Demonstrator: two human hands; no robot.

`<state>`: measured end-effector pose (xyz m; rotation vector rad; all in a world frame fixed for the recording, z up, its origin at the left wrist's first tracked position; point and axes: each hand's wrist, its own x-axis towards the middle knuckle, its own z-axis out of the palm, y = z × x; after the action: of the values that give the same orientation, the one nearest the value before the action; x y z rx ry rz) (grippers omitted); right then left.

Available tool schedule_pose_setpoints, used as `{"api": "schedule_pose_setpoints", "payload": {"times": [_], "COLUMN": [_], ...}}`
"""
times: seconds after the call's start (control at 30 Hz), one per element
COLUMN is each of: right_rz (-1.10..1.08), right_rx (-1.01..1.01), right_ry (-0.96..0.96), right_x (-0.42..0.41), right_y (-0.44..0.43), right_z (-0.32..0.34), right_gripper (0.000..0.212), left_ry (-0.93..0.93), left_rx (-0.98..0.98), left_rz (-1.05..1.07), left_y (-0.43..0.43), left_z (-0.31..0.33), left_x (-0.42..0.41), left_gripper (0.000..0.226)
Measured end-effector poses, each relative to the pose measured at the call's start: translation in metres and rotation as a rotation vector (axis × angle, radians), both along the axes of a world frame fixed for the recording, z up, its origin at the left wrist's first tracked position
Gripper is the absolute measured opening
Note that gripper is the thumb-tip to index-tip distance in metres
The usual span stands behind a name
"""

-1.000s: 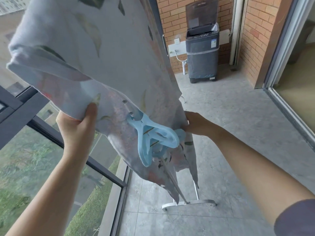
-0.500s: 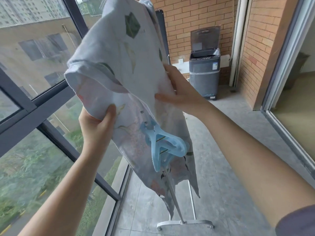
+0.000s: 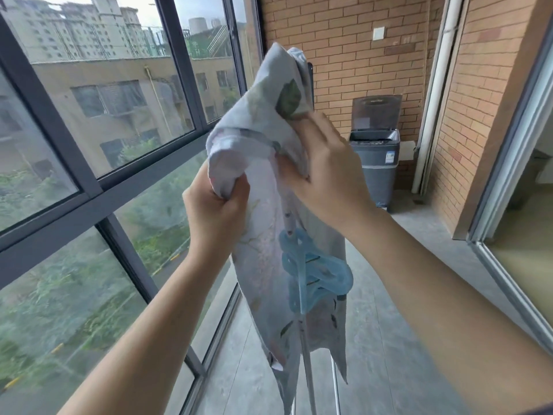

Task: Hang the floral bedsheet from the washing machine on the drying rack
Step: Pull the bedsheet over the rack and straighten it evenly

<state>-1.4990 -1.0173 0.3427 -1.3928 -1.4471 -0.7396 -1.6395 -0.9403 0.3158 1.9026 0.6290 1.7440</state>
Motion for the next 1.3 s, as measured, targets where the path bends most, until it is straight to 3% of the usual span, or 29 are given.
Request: {"api": "schedule_pose_setpoints", "payload": {"times": [0.07, 0.23, 0.3, 0.4, 0.53, 0.67, 0.77, 0.87, 1.03, 1.13, 1.3], "right_rz": [0.03, -0.092, -0.096, -0.03, 0.074, 0.208, 0.244, 0.413, 0.606, 0.696, 0.93], "right_rx": [0.054, -0.01, -0.044, -0.065, -0.132, -0.245, -0.39, -0.417, -0.357, -0.409, -0.433], "right_ry": [0.048, 0.082, 0.063, 0.048, 0.163, 0.203, 0.264, 0.408, 0.661, 0.511, 0.338], "right_x": [0.006, 0.032, 0.029, 0.02, 0.028, 0.034, 0.033, 0.033, 0.044, 0.048, 0.065], "right_y": [0.0, -0.004, -0.005, -0.007, -0.006, -0.008, -0.01, -0.01, -0.001, 0.015, 0.039], "right_z": [-0.002, -0.023, -0.029, -0.03, -0.026, -0.023, -0.03, -0.038, -0.025, -0.016, -0.022], "right_gripper": [0.032, 0.028, 0.028, 0.034, 0.034, 0.012, 0.029, 0.051, 0.042, 0.036, 0.056], "left_ry": [0.014, 0.069, 0.056, 0.028, 0.066, 0.129, 0.215, 0.263, 0.448, 0.455, 0.366], "left_rx": [0.056, 0.176, 0.214, 0.206, 0.266, 0.462, 0.537, 0.544, 0.595, 0.587, 0.617], "left_rz": [-0.002, 0.023, 0.019, -0.002, -0.034, -0.039, -0.036, -0.109, -0.228, -0.166, 0.005], "left_y": [-0.002, -0.003, 0.0, 0.006, 0.012, 0.015, 0.026, 0.034, 0.034, 0.037, 0.029], "left_z": [0.004, 0.016, 0.021, 0.027, 0.027, 0.03, 0.029, 0.019, 0.014, 0.016, 0.007], "left_x": [-0.001, -0.002, -0.002, -0.001, -0.002, 0.001, 0.005, 0.01, 0.008, 0.01, 0.018], "left_gripper": [0.022, 0.042, 0.036, 0.028, 0.013, 0.034, 0.049, 0.06, 0.054, 0.048, 0.041]}}
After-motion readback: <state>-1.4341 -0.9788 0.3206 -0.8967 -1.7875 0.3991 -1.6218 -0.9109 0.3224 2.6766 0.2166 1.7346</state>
